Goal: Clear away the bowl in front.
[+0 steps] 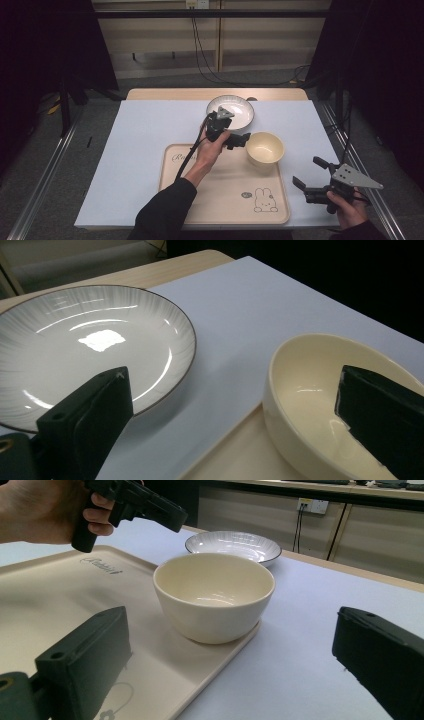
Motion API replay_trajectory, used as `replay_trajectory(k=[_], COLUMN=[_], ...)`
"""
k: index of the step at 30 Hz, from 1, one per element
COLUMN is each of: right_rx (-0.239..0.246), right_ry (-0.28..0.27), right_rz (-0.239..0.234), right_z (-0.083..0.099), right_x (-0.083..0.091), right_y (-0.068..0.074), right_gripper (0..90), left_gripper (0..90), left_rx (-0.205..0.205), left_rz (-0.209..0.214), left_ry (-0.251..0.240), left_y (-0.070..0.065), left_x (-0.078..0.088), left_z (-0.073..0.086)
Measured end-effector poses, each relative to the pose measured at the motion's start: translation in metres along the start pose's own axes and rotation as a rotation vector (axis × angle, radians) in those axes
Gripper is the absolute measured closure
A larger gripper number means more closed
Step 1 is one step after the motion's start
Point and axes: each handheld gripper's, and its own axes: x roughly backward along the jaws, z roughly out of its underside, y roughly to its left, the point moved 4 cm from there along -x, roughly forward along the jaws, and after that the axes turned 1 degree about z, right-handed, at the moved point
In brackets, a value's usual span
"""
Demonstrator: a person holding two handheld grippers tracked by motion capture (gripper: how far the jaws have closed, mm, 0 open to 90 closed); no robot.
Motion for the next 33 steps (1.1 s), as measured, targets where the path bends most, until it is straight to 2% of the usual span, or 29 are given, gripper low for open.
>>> replay_trajectory(k=[4,5,8,11,12,13,14,16,18,19,22,23,25,27,29,31,33], right_rx=[0.003,0.002,0.001,0.003,0.005,0.005,0.003,0.002,0.003,0.004,0.002,0.001,0.002,0.000,0.004,0.006,0.004], right_ry=[0.002,0.004,0.003,0.001,0.002,0.002,0.005,0.003,0.001,0.005,0.006,0.007,0.007,0.007,0.006,0.008,0.009], right_rz=[0.008,0.006,0.009,0.009,0.004,0.004,0.000,0.008,0.007,0.000,0.001,0.001,0.000,0.003,0.002,0.002,0.001], right_z=[0.000,0.000,0.000,0.000,0.000,0.000,0.000,0.000,0.000,0.000,0.000,0.000,0.000,0.000,0.000,0.000,0.000], right_x=[0.000,0.000,0.000,-0.001,0.000,0.000,0.000,0.000,0.000,0.000,-0.001,0.000,-0.001,-0.001,-0.001,-0.001,-0.001], right_y=[-0.001,0.000,0.000,-0.001,-0.001,-0.001,0.000,0.000,-0.001,0.000,0.000,0.000,0.000,0.000,0.000,0.000,0.000], right_gripper=[1.7,1.7,1.7,1.7,1.7,1.7,1.7,1.7,1.7,1.7,1.8,1.8,1.7,1.7,1.7,1.7,1.7], left_gripper=[1.9,1.9,1.9,1.9,1.9,1.9,1.9,1.8,1.8,1.7,2.1,1.8,1.4,1.4,1.8,2.1,1.8], left_rx=[0.002,-0.003,0.004,0.001,-0.014,-0.014,-0.011,-0.008,-0.027,-0.024,-0.036,-0.034,-0.020,-0.044,-0.010,-0.018,-0.005], left_rz=[0.001,-0.016,-0.024,-0.035,-0.050,-0.050,-0.073,-0.075,-0.088,-0.110,-0.125,-0.132,-0.135,-0.153,-0.197,-0.196,-0.191], left_ry=[-0.020,-0.019,-0.035,-0.031,-0.038,-0.038,-0.039,-0.049,-0.051,-0.058,-0.038,-0.054,-0.066,-0.062,-0.091,-0.089,-0.111], left_y=[0.001,0.002,0.003,0.004,0.005,0.005,0.007,0.007,0.010,0.011,0.011,0.012,0.012,0.015,0.017,0.017,0.016], left_x=[0.010,0.013,0.021,0.026,0.031,0.031,0.038,0.040,0.046,0.050,0.057,0.065,0.067,0.072,0.079,0.082,0.088], left_z=[0.000,0.001,0.002,0.004,0.005,0.005,0.006,0.007,0.008,0.009,0.009,0.010,0.011,0.014,0.018,0.019,0.021])
